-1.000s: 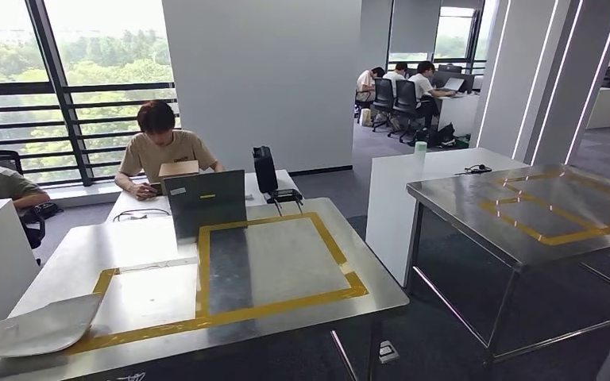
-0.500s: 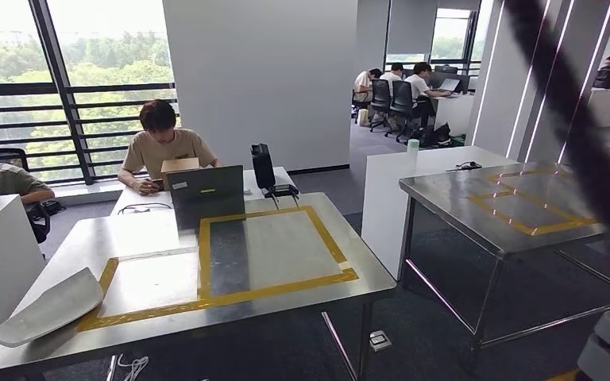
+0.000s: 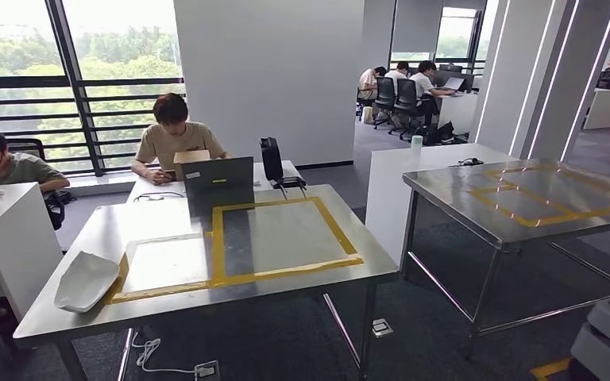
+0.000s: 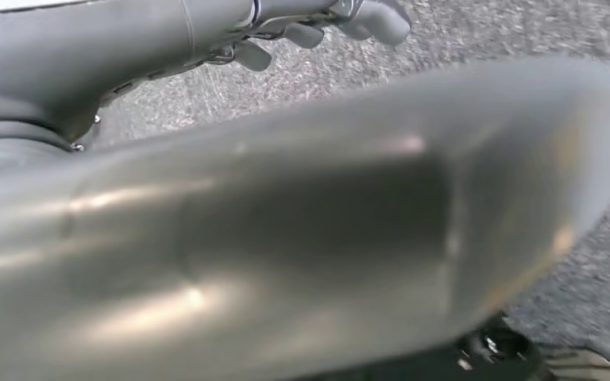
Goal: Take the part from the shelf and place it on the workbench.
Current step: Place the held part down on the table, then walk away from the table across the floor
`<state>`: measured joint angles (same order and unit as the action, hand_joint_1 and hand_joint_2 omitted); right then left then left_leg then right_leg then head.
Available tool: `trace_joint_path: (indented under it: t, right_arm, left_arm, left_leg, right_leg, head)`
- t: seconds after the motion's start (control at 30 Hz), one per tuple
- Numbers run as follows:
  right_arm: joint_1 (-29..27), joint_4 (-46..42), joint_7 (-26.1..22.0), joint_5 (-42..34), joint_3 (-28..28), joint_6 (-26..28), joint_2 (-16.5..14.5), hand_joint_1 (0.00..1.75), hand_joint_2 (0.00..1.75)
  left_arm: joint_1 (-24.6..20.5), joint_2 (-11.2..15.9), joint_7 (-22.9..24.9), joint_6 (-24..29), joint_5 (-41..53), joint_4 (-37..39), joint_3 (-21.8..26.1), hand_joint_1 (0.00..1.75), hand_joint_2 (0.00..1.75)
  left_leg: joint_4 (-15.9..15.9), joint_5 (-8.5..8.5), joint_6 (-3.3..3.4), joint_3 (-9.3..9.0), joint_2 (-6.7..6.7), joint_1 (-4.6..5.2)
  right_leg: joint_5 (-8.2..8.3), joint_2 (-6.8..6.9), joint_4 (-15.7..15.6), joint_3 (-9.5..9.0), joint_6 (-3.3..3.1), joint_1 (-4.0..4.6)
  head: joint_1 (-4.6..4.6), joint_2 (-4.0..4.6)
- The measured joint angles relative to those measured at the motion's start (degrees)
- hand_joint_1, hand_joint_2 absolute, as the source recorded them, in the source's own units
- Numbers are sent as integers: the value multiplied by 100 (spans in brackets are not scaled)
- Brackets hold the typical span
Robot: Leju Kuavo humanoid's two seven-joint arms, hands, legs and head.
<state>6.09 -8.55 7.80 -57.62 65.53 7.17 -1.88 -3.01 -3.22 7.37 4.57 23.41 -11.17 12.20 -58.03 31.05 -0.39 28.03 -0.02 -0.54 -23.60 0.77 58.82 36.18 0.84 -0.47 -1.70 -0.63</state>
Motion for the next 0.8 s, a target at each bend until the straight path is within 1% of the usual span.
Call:
trace_joint_path:
  t: [0.03, 0.07, 0.1, 0.13, 0.17, 0.2, 0.23, 0.27, 0.3, 0.33, 0.37, 0.4, 0.43, 0.47, 0.5, 0.53, 0.57, 0.6, 0.63, 0.67, 0.7, 0.73, 0.77, 0.8]
  right_arm:
    - [-10, 0, 3, 0, 0, 0, 0, 0, 0]
    - [-17, 0, 3, 0, 0, 0, 0, 0, 0]
    - [-19, 0, 1, 1, 0, 0, 0, 0, 0]
    - [-20, 0, -6, 1, 1, 4, 0, 0, 44]
    - [-18, 0, -21, 2, 1, 17, 0, 0, 87]
    - [-14, 0, -42, 2, 2, 39, 0, 0, 131]
    - [-7, 0, -61, 7, 3, 77, 0, 0, 175]
    - [7, 0, -74, 21, 5, 124, 0, 0, 175]
    - [34, 0, -72, 37, 7, 180, 1, 0, 175]
    - [73, 0, -62, 53, 9, 237, 4, 0, 175]
    - [117, -1, -52, 66, 10, 285, 7, 0, 175]
    - [158, -1, -39, 73, 11, 326, 8, 0, 175]
    - [189, -2, -25, 85, 11, 350, 9, 0, 175]
    - [205, -2, -7, 102, 14, 361, 8, 0, 175]
    - [212, -2, 14, 126, 20, 360, 1, 0, 175]
    - [213, -2, 40, 154, 33, 346, -4, 0, 175]
    - [208, -2, 73, 178, 55, 325, -14, 0, 175]
    - [200, -2, 116, 196, 81, 294, -26, 0, 175]
    - [184, -2, 170, 205, 109, 265, -33, 0, 175]
    - [160, -2, 220, 206, 131, 241, -40, 0, 175]
    - [129, -2, 265, 203, 145, 226, -43, 0, 175]
    - [97, -2, 299, 201, 154, 221, -43, 0, 175]
    - [68, -2, 319, 203, 162, 224, -42, 0, 175]
    - [47, -2, 330, 210, 174, 228, -42, 0, 175]
  left_arm:
    - [-2, -3, -6, 1, 3, 8, 1, 0, 0]
    - [-4, -4, -16, 2, 8, 15, 2, 0, 0]
    - [-7, -2, -44, 3, 29, 18, 4, 0, 0]
    - [-14, -2, -90, -3, 77, 19, 4, 0, 0]
    - [-31, -4, -142, -22, 158, 20, -1, 0, 0]
    - [-61, -12, -182, -57, 279, 22, -24, 0, 0]
    - [-106, -24, -194, -110, 429, 24, -66, 0, 0]
    - [-164, -37, -177, -172, 594, 26, -131, 0, 0]
    - [-234, -59, -143, -240, 767, 27, -223, 0, 0]
    - [-309, -84, -110, -302, 916, 27, -317, 0, 0]
    - [-384, -107, -85, -353, 1030, 26, -413, 0, 0]
    - [-450, -132, -69, -393, 1104, 26, -499, 0, 0]
    - [-503, -153, -57, -416, 1137, 25, -564, 0, 0]
    - [-537, -169, -45, -433, 1152, 26, -618, 0, 0]
    - [-554, -182, -29, -444, 1164, 28, -661, 0, 0]
    - [-554, -191, -10, -453, 1188, 31, -696, 0, 0]
    - [-539, -194, 14, -461, 1216, 36, -729, 0, 0]
    - [-519, -193, 44, -466, 1241, 42, -763, 0, 0]
    - [-492, -191, 81, -473, 1253, 48, -790, 0, 0]
    - [-463, -188, 121, -478, 1243, 54, -808, 0, 0]
    - [-430, -183, 161, -482, 1226, 59, -817, 0, 0]
    - [-394, -176, 197, -486, 1207, 63, -818, 0, 0]
    - [-358, -168, 232, -487, 1185, 66, -817, 0, 0]
    - [-330, -159, 260, -487, 1168, 68, -817, 0, 0]
  left_leg:
    - [3, -53, 62, 54, 16, 3]
    - [9, -111, 113, 120, 31, 0]
    - [7, -171, 147, 180, 41, 6]
    - [2, -234, 169, 255, 44, 19]
    - [-7, -300, 183, 336, 47, 36]
    - [-20, -367, 192, 421, 47, 54]
    - [-36, -430, 198, 518, 46, 70]
    - [-54, -489, 198, 604, 41, 85]
    - [-71, -544, 194, 680, 36, 94]
    - [-83, -595, 180, 741, 33, 105]
    - [-84, -647, 158, 782, 34, 106]
    - [-76, -698, 130, 802, 39, 99]
    - [-59, -751, 97, 815, 46, 88]
    - [-31, -807, 62, 818, 51, 79]
    - [-17, -835, 32, 835, 53, 74]
    - [-51, -771, -4, 869, 44, 75]
    - [-177, -605, -41, 921, 33, 76]
    - [-421, -346, -76, 996, 23, 65]
    - [-752, -56, -114, 1074, 15, 55]
    - [-1106, 158, -145, 1141, 15, 41]
    - [-1382, 249, -173, 1161, 16, 28]
    - [-1501, 209, -195, 1108, 16, 16]
    - [-1433, 82, -214, 967, 17, 3]
    - [-1170, -67, -230, 731, 17, -14]
  right_leg:
    - [-105, -8, 76, 45, 30, -11]
    - [-320, -18, 259, 119, 50, -15]
    - [-613, -25, 550, 209, 59, -15]
    - [-905, -29, 916, 297, 58, -12]
    - [-1100, -32, 1264, 359, 49, -6]
    - [-1153, -36, 1498, 357, 32, 3]
    - [-1080, -39, 1554, 271, 7, 17]
    - [-923, -42, 1392, 84, -26, 36]
    - [-780, -44, 1042, -197, -73, 65]
    - [-733, -45, 608, -498, -128, 94]
    - [-728, -45, 232, -739, -165, 122]
    - [-752, -46, -31, -885, -199, 148]
    - [-773, -47, -149, -926, -219, 167]
    - [-722, -46, -186, -896, -236, 173]
    - [-658, -39, -228, -868, -266, 162]
    - [-589, -33, -271, -833, -296, 143]
    - [-510, -29, -309, -785, -323, 119]
    - [-440, -25, -327, -733, -335, 101]
    - [-382, -25, -325, -660, -341, 97]
    - [-331, -20, -307, -582, -336, 93]
    - [-286, -10, -283, -500, -327, 88]
    - [-245, -1, -249, -415, -314, 82]
    - [-209, 6, -208, -328, -298, 72]
    - [-179, 10, -161, -245, -276, 60]
  head:
    - [3, 0]
    - [4, 0]
    - [7, 0]
    - [9, 0]
    - [8, 0]
    - [9, 0]
    - [8, 0]
    - [9, 0]
    - [9, 0]
    - [9, 0]
    - [9, 0]
    - [9, 0]
    - [8, 0]
    - [9, -1]
    - [10, 0]
    - [9, 1]
    - [7, 1]
    - [3, 1]
    - [-1, 1]
    - [-3, -1]
    - [-5, -1]
    - [-6, -1]
    - [-7, -2]
    - [-7, -2]
